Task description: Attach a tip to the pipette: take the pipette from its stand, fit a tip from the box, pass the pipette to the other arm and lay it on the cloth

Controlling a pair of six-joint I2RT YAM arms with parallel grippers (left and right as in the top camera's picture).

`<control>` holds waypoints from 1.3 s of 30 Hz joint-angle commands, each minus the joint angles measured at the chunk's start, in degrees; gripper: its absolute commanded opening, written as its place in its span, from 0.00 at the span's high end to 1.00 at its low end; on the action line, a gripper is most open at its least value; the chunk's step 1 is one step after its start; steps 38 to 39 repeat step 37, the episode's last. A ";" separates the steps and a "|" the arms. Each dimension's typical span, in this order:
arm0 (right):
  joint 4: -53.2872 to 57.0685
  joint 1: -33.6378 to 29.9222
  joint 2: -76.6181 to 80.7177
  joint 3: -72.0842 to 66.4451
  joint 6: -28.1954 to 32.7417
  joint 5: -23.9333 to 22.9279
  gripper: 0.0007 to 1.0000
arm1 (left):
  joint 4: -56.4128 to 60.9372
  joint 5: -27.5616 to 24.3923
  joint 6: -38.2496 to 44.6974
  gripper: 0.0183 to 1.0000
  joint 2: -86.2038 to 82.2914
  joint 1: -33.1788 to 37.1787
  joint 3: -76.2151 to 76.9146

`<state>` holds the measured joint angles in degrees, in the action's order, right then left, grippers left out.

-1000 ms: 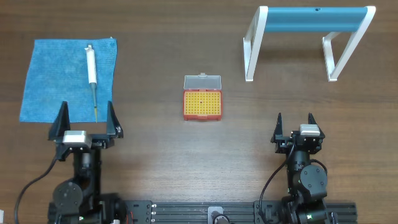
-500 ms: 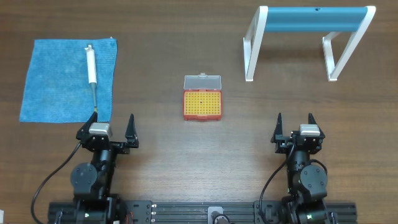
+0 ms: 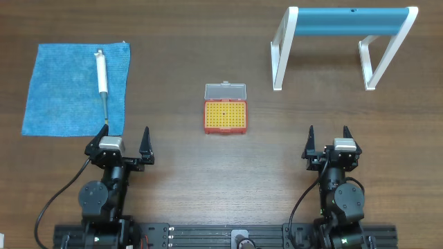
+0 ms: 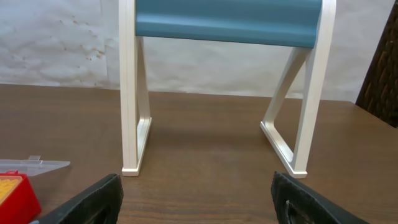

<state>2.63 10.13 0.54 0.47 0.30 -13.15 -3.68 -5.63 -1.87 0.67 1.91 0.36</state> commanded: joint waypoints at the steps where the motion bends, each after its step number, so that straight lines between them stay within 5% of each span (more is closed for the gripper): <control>1: 0.70 -6.40 -0.48 -0.24 -0.46 3.17 0.21 | -0.46 -0.63 -0.90 0.00 -0.48 -0.44 -0.04; 4: 1.46 -13.09 -0.48 -0.24 -0.46 10.91 0.21 | -0.46 -0.66 -0.90 0.00 -0.48 -0.44 -0.04; 39: 1.40 -13.81 -0.48 -0.24 -0.46 11.06 0.21 | -0.46 -0.63 -0.90 0.00 -0.48 -0.44 -0.04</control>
